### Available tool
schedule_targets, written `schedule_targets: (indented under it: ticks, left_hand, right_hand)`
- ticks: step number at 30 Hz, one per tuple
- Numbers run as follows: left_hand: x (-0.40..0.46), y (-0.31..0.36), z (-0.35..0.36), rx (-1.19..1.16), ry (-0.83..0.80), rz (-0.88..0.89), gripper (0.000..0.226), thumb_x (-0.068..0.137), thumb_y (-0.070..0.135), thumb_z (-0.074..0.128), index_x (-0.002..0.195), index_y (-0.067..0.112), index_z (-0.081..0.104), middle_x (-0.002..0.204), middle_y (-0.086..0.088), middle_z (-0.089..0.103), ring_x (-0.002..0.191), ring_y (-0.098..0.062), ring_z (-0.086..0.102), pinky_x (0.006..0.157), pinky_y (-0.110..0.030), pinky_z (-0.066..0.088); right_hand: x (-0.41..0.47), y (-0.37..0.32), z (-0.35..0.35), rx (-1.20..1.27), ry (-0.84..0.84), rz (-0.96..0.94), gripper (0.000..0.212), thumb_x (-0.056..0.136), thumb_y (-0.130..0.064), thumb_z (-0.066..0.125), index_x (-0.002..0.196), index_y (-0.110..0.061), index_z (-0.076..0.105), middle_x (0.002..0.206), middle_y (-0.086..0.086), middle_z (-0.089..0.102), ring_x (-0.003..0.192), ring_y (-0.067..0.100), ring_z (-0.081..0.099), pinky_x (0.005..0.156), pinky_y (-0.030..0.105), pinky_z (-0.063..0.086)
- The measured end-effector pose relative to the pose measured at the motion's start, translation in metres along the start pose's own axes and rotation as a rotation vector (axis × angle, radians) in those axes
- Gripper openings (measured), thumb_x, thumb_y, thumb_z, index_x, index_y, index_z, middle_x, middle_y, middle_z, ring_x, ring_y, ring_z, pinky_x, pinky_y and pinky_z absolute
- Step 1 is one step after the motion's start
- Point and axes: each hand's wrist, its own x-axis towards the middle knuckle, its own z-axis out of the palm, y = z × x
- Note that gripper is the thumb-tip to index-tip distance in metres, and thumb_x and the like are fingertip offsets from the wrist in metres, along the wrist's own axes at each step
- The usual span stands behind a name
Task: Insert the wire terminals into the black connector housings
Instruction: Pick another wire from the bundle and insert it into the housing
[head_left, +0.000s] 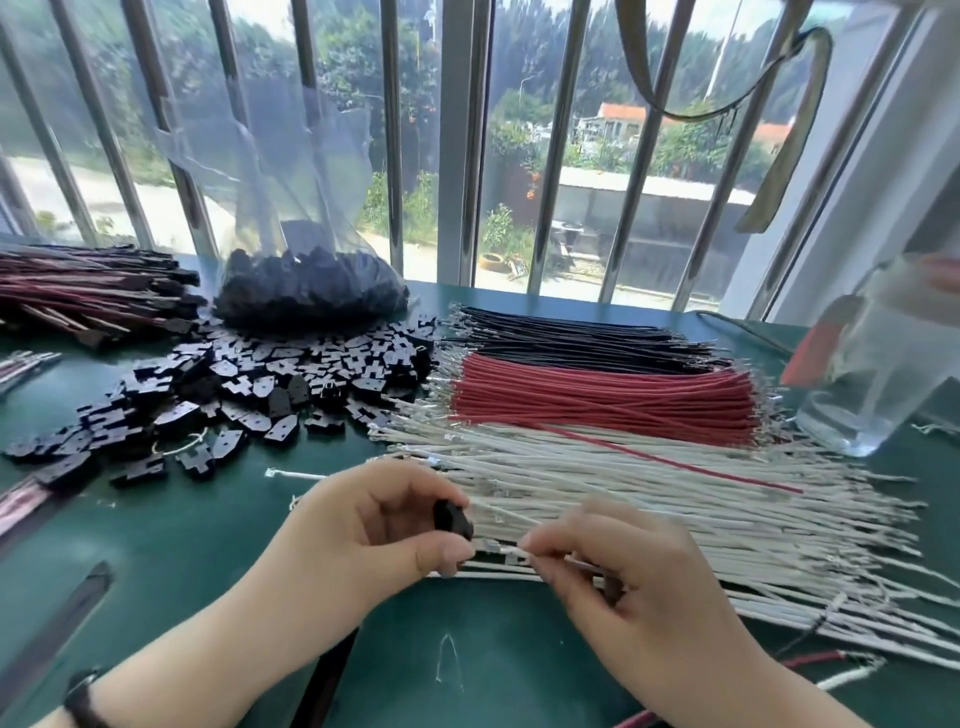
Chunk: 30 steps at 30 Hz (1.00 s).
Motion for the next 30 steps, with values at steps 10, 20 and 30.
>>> schedule_targets:
  ticks: [10, 20, 30]
  left_hand:
    - [-0.001, 0.004, 0.000, 0.001, -0.047, -0.015, 0.030, 0.066, 0.017, 0.074, 0.090, 0.035, 0.075, 0.079, -0.005, 0.076, 0.069, -0.013, 0.071, 0.063, -0.013, 0.051]
    - [0.001, 0.002, -0.004, 0.055, -0.013, 0.058, 0.024, 0.066, 0.020, 0.075, 0.086, 0.034, 0.077, 0.089, 0.003, 0.074, 0.063, -0.005, 0.062, 0.061, -0.014, 0.050]
    - [-0.001, -0.009, -0.001, 0.585, -0.184, 0.165, 0.044, 0.093, 0.027, 0.044, 0.127, 0.053, 0.034, 0.101, 0.025, 0.047, 0.099, 0.006, 0.048, 0.084, 0.000, 0.032]
  right_hand:
    - [0.002, -0.003, -0.003, -0.013, 0.008, -0.010, 0.011, 0.078, -0.024, 0.068, 0.084, -0.033, 0.069, 0.077, -0.022, 0.062, 0.064, -0.003, 0.058, 0.055, 0.001, 0.036]
    - [0.002, -0.003, -0.005, 0.025, 0.013, -0.006, 0.012, 0.078, -0.023, 0.069, 0.085, -0.033, 0.070, 0.078, -0.019, 0.064, 0.063, 0.001, 0.059, 0.053, 0.004, 0.037]
    - [0.001, -0.002, -0.005, 0.012, 0.023, -0.013, 0.013, 0.079, -0.022, 0.068, 0.086, -0.032, 0.070, 0.078, -0.019, 0.063, 0.065, 0.003, 0.060, 0.054, 0.006, 0.040]
